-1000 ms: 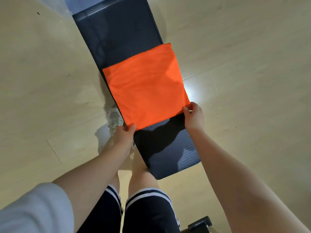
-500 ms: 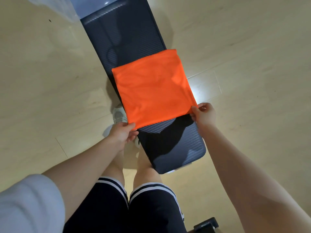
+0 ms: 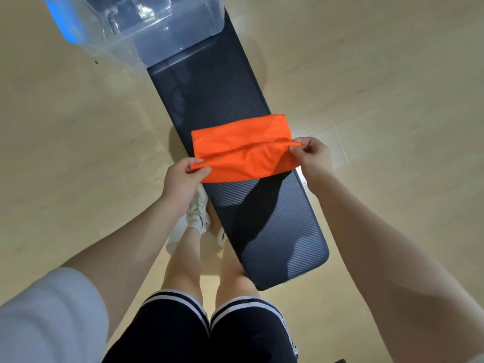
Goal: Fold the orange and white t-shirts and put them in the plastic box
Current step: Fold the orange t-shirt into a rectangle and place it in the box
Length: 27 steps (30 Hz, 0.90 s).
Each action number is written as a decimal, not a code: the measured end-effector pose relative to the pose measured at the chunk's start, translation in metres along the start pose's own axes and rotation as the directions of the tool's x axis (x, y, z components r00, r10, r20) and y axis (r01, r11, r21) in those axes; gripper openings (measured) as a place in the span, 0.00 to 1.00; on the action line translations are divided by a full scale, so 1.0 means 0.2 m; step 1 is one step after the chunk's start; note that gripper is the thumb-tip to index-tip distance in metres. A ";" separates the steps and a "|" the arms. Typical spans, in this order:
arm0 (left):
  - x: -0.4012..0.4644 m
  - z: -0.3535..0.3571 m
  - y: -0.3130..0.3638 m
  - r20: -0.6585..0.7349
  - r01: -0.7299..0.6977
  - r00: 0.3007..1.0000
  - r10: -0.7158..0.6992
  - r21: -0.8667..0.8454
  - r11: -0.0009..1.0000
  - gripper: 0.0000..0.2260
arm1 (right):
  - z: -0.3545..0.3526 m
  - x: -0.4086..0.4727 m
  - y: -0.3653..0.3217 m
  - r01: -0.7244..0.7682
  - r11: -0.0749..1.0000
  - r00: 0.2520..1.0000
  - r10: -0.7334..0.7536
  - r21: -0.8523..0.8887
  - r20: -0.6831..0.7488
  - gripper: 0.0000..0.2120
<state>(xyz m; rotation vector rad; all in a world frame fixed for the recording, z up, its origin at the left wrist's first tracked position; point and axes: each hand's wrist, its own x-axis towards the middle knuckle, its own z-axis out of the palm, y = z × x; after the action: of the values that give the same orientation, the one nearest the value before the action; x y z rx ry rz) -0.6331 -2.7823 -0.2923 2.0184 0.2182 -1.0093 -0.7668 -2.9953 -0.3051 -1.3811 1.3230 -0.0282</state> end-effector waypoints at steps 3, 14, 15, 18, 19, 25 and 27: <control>0.11 -0.02 0.00 -0.040 -0.063 0.997 0.066 0.072 0.995 0.07 | 0.07 0.10 -0.04 0.006 0.996 0.998 -0.011 -0.084 -0.063 0.11; 0.51 -0.03 0.11 -0.143 -0.215 0.957 0.254 0.244 0.946 0.09 | 0.25 0.41 -0.06 0.034 0.968 0.980 -0.082 -0.250 -0.183 0.03; 0.54 -0.03 0.12 -0.157 -0.207 0.953 0.259 0.289 0.935 0.10 | 0.27 0.43 -0.06 0.015 0.965 0.978 -0.068 -0.261 -0.196 0.03; 0.55 -0.02 0.15 -0.174 -0.316 0.885 0.433 0.460 0.830 0.12 | 0.31 0.40 -0.05 0.060 0.915 0.943 -0.183 -0.398 -0.279 0.12; 0.53 -0.01 0.15 -0.086 -0.430 0.819 0.568 0.564 0.705 0.14 | 0.33 0.36 -0.05 0.157 0.827 0.896 -0.350 -0.540 -0.275 0.16; 0.47 0.12 -0.01 0.555 -0.695 0.534 0.638 0.718 -0.043 0.26 | 0.58 0.11 0.08 0.646 0.292 0.710 -0.570 -0.705 0.414 0.26; 0.52 0.11 -0.06 0.563 -0.638 0.607 0.561 0.766 -0.078 0.30 | 0.59 0.15 0.12 0.574 0.260 0.770 -0.494 -0.776 0.404 0.28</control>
<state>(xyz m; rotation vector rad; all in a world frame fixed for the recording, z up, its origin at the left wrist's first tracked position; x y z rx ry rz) -0.5827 -2.8120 -0.3811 2.5842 -1.7259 -0.5171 -0.6928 -2.9292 -0.3799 -2.6916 0.6581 0.3002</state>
